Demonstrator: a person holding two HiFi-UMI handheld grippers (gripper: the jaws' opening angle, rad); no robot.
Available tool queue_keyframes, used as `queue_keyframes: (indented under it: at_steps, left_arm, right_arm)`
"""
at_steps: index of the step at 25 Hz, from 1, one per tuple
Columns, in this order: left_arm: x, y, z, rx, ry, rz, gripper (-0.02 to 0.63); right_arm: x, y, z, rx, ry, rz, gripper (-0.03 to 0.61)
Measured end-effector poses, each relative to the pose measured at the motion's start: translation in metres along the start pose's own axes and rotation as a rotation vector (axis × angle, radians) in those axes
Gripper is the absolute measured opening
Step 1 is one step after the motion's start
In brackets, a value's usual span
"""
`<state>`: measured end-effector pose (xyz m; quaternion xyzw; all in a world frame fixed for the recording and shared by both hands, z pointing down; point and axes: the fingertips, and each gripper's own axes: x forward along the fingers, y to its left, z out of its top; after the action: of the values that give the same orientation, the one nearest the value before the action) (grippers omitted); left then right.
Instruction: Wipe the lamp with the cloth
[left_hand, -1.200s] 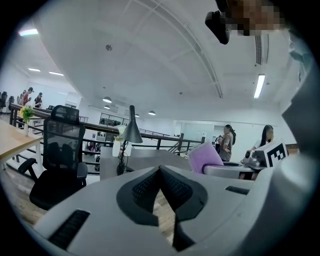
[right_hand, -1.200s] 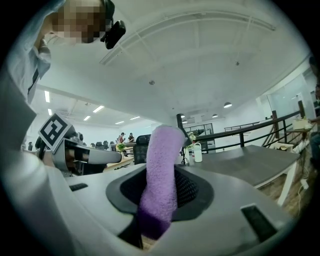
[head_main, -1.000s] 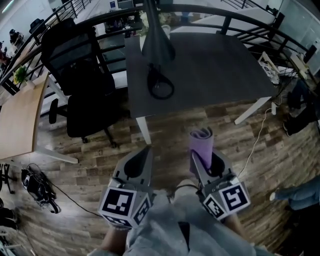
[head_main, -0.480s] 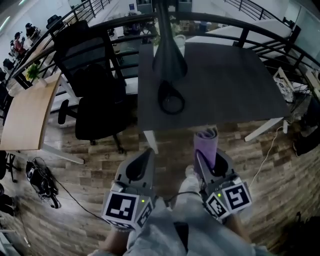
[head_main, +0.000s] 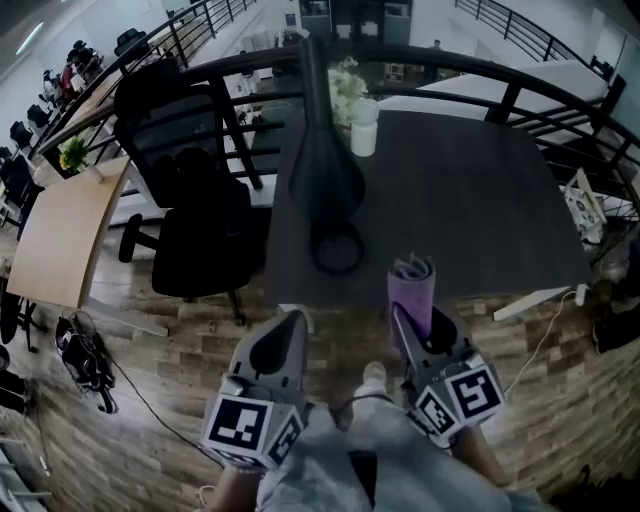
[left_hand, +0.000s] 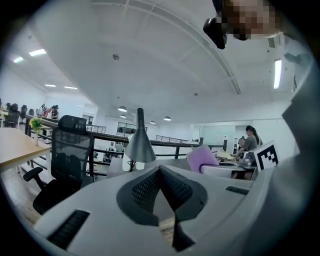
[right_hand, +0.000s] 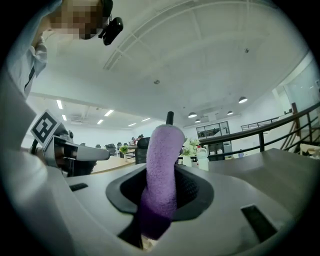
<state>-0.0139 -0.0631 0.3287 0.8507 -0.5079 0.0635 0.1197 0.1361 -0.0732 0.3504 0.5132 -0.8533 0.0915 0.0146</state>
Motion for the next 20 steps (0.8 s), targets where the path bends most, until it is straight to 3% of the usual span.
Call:
queue_keyframes:
  at_steps: [6,13,20]
  left_arm:
    - [0.043,-0.002,0.008,-0.051,0.033,0.087,0.012]
    - [0.088,-0.001,0.024,-0.076,-0.007,0.172,0.012]
    - [0.096,0.014,0.025,-0.084,-0.013,0.261,0.011]
  right_arm:
    - [0.033,-0.049,0.013,-0.018,0.018,0.073,0.124]
    - [0.073,-0.094,0.023,-0.030,0.038,0.176,0.123]
    - [0.134,-0.113,0.035,0.002,0.014,0.306,0.123]
